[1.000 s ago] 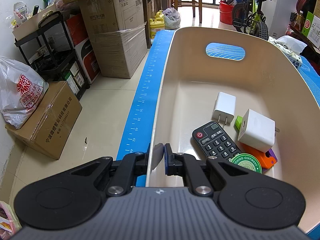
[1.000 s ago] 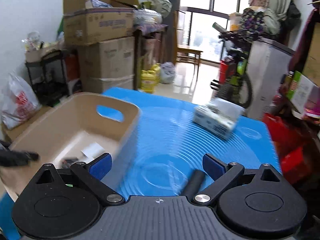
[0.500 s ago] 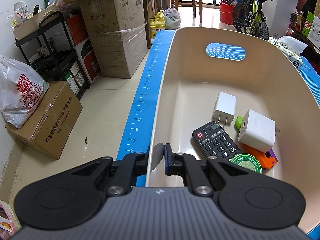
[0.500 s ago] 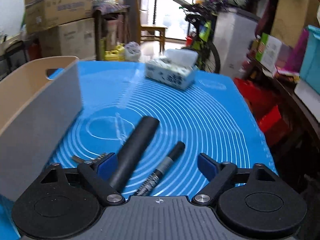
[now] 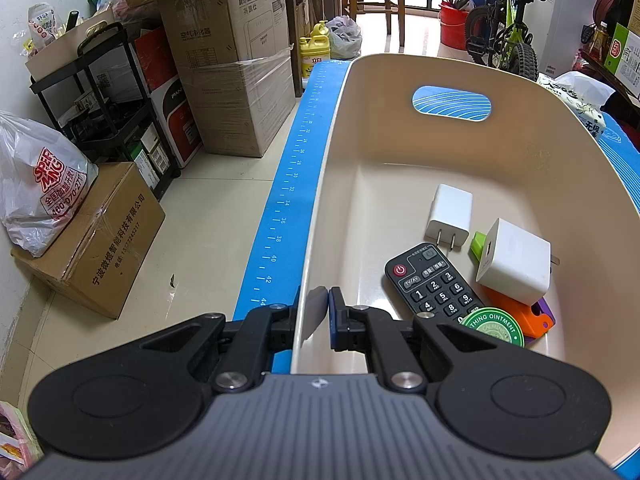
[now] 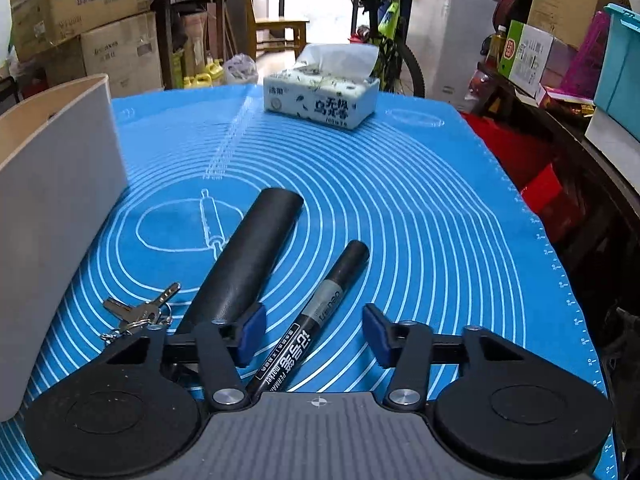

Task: Organize rigid objects
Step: 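Move the right gripper to the black marker and close on it, then carry the black marker over the bin and open the right gripper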

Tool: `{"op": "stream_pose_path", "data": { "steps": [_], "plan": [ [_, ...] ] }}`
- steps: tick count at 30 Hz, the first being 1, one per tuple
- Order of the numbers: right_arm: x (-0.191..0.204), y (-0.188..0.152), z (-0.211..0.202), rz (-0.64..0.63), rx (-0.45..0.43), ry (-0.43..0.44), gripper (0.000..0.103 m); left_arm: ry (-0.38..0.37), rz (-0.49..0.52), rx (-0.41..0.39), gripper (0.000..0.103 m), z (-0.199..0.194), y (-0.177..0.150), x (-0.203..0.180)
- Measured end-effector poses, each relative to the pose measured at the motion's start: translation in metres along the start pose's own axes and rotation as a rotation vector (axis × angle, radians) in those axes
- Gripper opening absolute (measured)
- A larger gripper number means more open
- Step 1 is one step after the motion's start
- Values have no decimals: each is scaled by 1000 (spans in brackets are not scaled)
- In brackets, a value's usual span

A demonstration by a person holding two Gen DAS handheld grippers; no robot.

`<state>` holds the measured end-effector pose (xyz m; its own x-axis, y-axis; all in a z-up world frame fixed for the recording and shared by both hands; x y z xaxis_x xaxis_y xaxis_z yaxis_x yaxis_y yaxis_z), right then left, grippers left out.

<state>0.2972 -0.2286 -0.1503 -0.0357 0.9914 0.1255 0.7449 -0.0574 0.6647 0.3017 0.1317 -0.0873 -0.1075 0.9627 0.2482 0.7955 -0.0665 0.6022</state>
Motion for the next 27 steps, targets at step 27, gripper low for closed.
{"op": "stream_pose_path", "data": {
  "steps": [27],
  "plan": [
    [15, 17, -47, 19, -109, 47, 23, 0, 0, 0, 11, 0, 0, 0]
  ]
}}
Point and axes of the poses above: each gripper's, at about its wrist camera, not at the fingertips, and z roughly the way its jaws point, x to its left, y to its top, the point moved 9 cm from there along z, roughly the way its jaws point, and after that the axes turned 12 degrees about y, right-handed, at the moved point
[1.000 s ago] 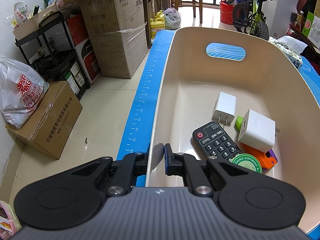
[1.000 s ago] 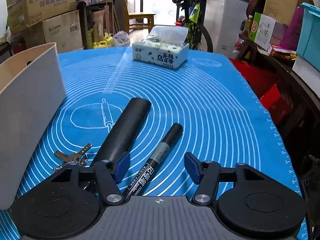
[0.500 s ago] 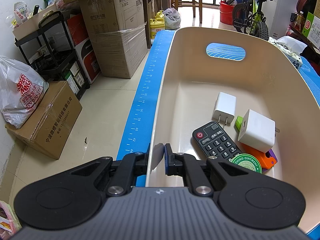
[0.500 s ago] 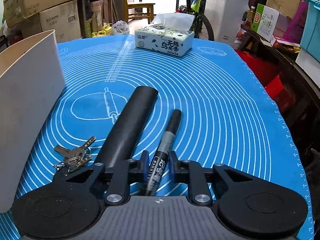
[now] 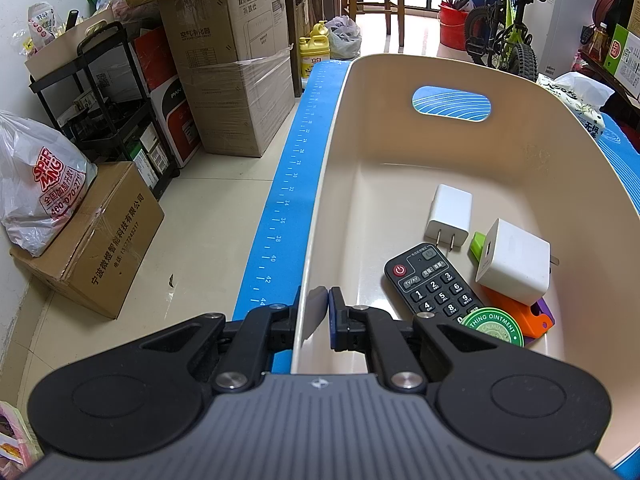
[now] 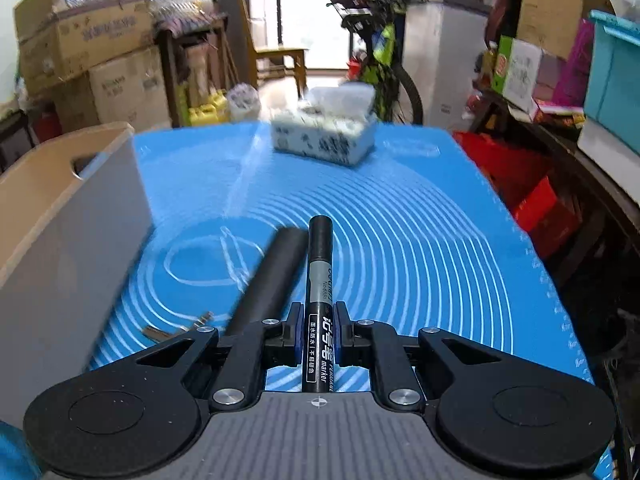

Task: Organize rigid objects
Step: 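Carry the black marker over the bin and open the right gripper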

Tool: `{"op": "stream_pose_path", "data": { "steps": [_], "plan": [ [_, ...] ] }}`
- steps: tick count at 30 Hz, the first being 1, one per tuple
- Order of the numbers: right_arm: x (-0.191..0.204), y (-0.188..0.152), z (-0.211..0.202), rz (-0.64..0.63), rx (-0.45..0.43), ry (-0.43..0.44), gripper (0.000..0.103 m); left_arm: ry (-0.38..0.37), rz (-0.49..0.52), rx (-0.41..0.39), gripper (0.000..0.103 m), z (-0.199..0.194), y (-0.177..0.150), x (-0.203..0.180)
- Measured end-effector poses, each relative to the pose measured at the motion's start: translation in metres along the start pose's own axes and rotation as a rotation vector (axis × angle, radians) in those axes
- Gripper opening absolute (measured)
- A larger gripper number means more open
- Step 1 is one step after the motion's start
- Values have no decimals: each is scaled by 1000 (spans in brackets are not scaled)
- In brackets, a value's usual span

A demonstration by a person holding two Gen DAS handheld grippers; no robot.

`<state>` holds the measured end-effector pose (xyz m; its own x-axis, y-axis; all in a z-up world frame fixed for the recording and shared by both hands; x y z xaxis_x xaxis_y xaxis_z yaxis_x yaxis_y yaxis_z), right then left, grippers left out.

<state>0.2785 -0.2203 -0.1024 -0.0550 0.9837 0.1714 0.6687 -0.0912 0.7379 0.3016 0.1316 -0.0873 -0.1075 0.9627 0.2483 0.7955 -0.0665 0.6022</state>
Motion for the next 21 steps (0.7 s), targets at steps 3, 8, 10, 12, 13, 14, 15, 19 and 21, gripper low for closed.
{"op": "stream_pose_path", "data": {
  "steps": [3, 8, 10, 12, 13, 14, 15, 19, 21],
  "plan": [
    [16, 16, -15, -26, -47, 33, 23, 0, 0, 0, 11, 0, 0, 0],
    [52, 44, -37, -101, -125, 85, 23, 0, -1, 0, 11, 0, 0, 0],
    [67, 55, -43, -127, -146, 110, 23, -1, -1, 0, 10, 0, 0, 0],
    [84, 64, -46, -156, -164, 134, 23, -3, -2, 0, 10, 0, 0, -1],
    [93, 69, -47, -167, -173, 148, 23, -4, -3, 0, 10, -1, -1, -2],
    [100, 73, -46, -174, -179, 162, 23, -4, -3, 0, 10, -1, -1, -2],
    [108, 77, -45, -179, -185, 177, 23, -3, -2, 0, 10, -1, -1, -2],
    [144, 90, -39, -208, -195, 243, 23, -4, -2, 0, 10, -1, -1, -2],
    [162, 95, -34, -216, -193, 281, 23, -3, -3, 0, 10, -1, 0, -2]
  ]
}}
Point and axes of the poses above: each gripper's, at about its wrist camera, not at the fingertips, and z roughly the way its jaws point, x to its left, y to its top, the point moved 9 cm from there along z, roughly the way its jaws point, and after that the axes turned 12 degrees about y, right-handed, at the moved point
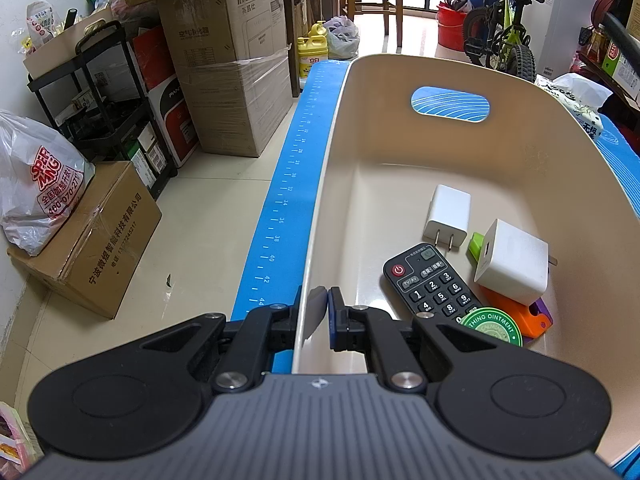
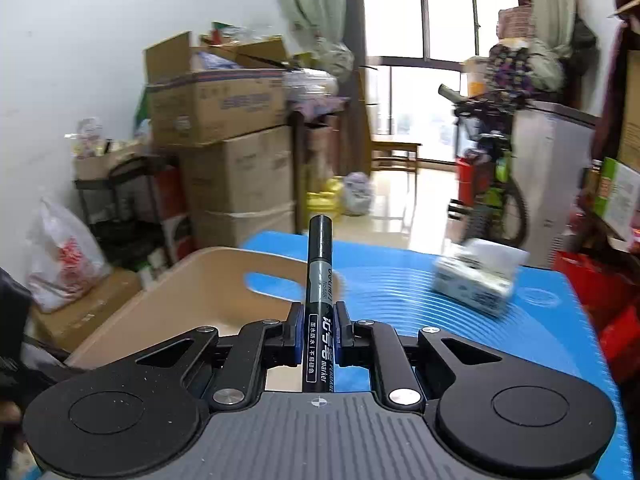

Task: Organize rigid objects
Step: 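Carry the black marker over the bin and open the right gripper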

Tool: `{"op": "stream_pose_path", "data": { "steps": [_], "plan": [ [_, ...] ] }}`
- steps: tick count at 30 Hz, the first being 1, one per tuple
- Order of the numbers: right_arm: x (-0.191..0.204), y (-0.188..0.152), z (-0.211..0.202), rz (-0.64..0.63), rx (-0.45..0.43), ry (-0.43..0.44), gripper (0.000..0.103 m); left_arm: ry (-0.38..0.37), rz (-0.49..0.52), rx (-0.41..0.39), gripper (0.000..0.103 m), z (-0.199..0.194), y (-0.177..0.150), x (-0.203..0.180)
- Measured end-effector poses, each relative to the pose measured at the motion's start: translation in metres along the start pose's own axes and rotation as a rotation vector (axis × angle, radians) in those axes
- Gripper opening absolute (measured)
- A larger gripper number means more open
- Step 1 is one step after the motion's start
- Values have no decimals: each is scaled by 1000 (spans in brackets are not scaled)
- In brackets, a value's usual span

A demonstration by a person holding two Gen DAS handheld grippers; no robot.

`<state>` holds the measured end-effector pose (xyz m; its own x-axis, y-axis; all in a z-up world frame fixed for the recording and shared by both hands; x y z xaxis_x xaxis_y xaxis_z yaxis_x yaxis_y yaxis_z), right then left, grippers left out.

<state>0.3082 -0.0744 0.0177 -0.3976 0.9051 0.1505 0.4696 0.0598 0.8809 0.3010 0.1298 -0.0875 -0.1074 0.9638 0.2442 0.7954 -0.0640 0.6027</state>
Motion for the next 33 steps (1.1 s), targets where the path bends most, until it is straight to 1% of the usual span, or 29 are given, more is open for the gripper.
{"op": "stream_pose_path", "data": {
  "steps": [2, 6, 13, 17, 21, 24, 26, 30, 33],
  "plan": [
    [15, 5, 11, 0, 7, 39, 23, 0, 0, 0, 10, 0, 0, 0],
    [41, 5, 38, -4, 60, 97, 23, 0, 0, 0, 10, 0, 0, 0],
    [69, -21, 80, -23, 194, 140, 23, 0, 0, -1, 10, 1, 1, 0],
    [74, -36, 98, 6, 263, 170, 23, 0, 0, -1, 10, 1, 1, 0],
    [80, -52, 115, 1, 349, 192, 23, 0, 0, -1, 10, 1, 1, 0],
    [82, -59, 123, -4, 416, 198, 23, -1, -1, 0, 10, 3, 1, 3],
    [81, -62, 129, -21, 454, 178, 23, 1, 1, 0, 10, 3, 2, 2],
    [80, -74, 137, 14, 542, 187, 23, 1, 1, -1, 10, 3, 2, 1],
    [79, -80, 139, 31, 578, 193, 23, 2, 2, -1, 10, 3, 2, 1]
  ]
}}
Point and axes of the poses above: each gripper's, at about its wrist camera, not at the fingertips, and z roughly the way its jaws point, x to its left, y to its top, the point moved 9 cm from there along z, roughly the way its jaws point, and after that the axes turned 12 degrees about y, right-handed, at the moved point
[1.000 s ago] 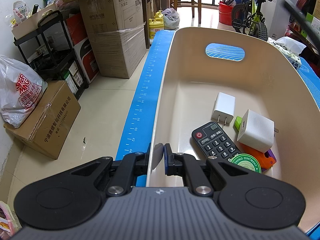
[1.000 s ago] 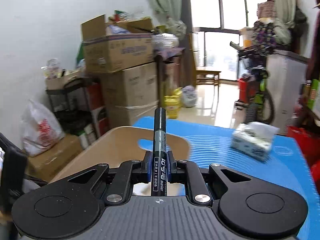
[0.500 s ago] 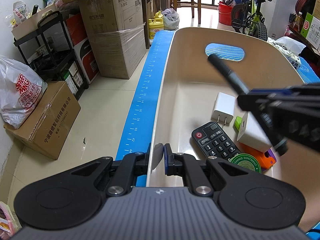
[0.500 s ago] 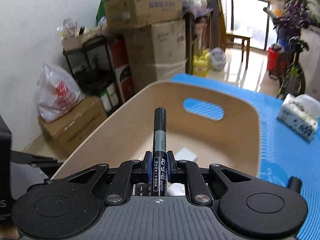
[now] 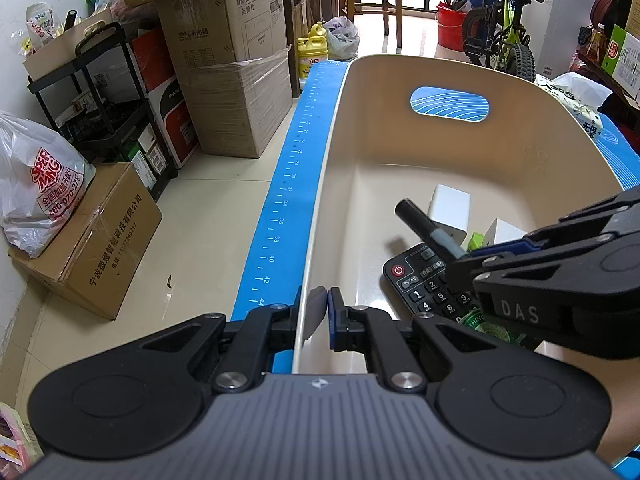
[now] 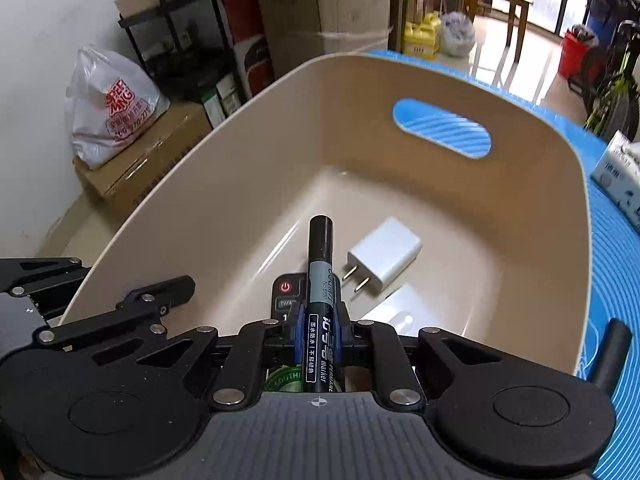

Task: Organize rigid objects
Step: 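Carry the black marker over the bin and open the right gripper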

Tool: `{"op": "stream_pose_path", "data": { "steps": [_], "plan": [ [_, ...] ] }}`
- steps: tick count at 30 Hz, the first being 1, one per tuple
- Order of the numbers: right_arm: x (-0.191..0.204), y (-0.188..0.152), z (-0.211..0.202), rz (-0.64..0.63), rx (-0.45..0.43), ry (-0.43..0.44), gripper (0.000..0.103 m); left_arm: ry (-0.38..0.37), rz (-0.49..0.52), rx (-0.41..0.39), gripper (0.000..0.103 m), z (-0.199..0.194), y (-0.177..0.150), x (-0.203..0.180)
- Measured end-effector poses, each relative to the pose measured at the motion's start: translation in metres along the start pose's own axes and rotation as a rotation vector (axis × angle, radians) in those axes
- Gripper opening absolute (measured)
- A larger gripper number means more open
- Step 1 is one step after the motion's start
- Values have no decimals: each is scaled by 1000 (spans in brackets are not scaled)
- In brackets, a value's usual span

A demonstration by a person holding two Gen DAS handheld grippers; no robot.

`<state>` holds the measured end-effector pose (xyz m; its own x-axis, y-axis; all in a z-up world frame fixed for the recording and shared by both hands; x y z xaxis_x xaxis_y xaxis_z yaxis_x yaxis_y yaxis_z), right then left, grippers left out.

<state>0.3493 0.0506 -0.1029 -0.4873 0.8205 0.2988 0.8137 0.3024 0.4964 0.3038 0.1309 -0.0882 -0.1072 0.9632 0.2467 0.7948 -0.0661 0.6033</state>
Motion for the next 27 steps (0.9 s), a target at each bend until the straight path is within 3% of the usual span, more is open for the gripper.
{"op": "stream_pose_path", "data": {
  "steps": [3, 4, 8, 14, 20, 27],
  "plan": [
    [1, -3, 1, -6, 19, 2, 25, -1, -1, 0, 10, 0, 0, 1],
    [2, -4, -1, -15, 12, -7, 36, -2, -1, 0, 10, 0, 0, 0],
    [8, -4, -7, -59, -23, -26, 54, -1, -1, 0, 10, 0, 0, 0],
    [14, -3, -42, -161, -160, -80, 70, 0, -1, 0, 10, 0, 0, 0],
    [9, 0, -96, -190, -312, -126, 79, -1, -1, 0, 10, 0, 0, 1],
    [-25, -14, -149, -150, -402, -175, 84, -1, -1, 0, 10, 0, -1, 1]
  ]
}}
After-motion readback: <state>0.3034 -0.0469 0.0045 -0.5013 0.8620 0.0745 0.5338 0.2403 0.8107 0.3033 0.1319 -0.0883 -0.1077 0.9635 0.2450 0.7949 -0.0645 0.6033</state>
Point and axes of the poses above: each gripper's, at about its wrist camera, not at the fingertips, and z roughly the way its jaws point, x to its left, y to its top, the point moved 9 cm from there along z, roughly the way its jaws point, and after that the axes turned 12 degrees about y, right-handed, at the moved point
